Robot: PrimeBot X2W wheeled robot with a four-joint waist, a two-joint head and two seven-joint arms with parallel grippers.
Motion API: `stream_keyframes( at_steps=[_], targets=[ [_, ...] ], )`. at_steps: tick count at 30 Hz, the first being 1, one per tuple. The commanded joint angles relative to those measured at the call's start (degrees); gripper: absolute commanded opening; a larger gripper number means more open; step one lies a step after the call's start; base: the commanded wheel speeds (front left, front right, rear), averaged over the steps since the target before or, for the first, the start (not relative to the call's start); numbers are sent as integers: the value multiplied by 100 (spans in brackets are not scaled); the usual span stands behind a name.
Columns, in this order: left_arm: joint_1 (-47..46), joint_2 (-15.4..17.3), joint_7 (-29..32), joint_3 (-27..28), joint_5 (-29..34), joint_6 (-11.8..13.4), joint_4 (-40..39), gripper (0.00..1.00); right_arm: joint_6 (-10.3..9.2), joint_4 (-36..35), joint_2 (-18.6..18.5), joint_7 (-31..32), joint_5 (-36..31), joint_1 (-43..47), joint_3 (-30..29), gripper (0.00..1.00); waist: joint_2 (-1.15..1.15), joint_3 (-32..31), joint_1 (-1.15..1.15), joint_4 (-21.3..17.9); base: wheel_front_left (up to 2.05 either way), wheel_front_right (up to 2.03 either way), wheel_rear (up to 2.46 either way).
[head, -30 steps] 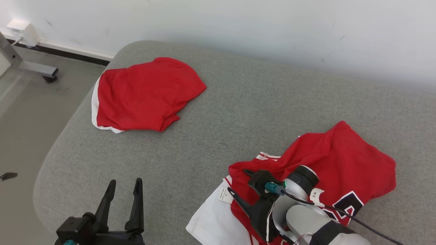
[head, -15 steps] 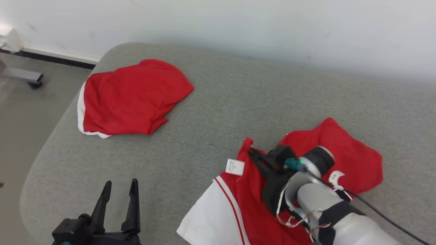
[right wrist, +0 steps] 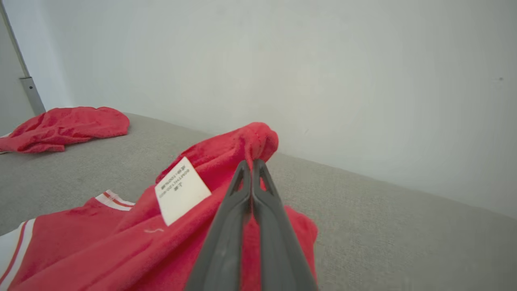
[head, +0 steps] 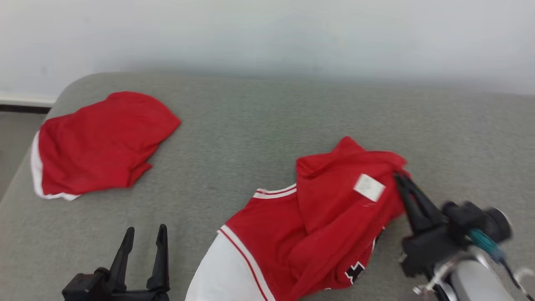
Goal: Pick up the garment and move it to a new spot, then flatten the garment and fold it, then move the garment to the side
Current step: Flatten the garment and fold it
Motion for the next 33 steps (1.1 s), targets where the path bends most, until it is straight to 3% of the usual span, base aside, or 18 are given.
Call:
stream_keyframes(
  at_steps=[1,7,15,16,17,25,33],
  targets=[
    [29,3,-3,6,33,3,-15,100,-15,-214,68,-27,-55,288,-273,0,0,19,0,-400,0,0,0],
    [-21,4,-4,-19,71,2,-42,100,-15,-842,456,-17,-21,1412,-1341,0,0,101,0,-741,0,0,0],
    [-61,3,-4,-43,94,-7,-22,100,-15,-630,888,-17,108,2091,-2102,0,0,90,0,-889,0,0,0],
    [-60,5,-4,-36,92,-10,-19,100,-15,-586,918,-17,95,2129,-2170,38,0,83,0,-895,0,0,0],
    [-53,3,-4,-29,94,-14,-18,100,-14,-593,949,-17,82,2131,-2199,100,0,74,0,-904,0,0,0],
    [62,3,-4,98,151,-46,-28,100,-14,-1244,993,-17,-70,1942,-2230,100,0,-45,0,-942,0,0,0],
    [53,3,-4,247,229,-49,-62,100,-14,-1785,1058,-17,-228,1914,-1783,100,0,-97,0,-880,0,0,0]
  ],
)
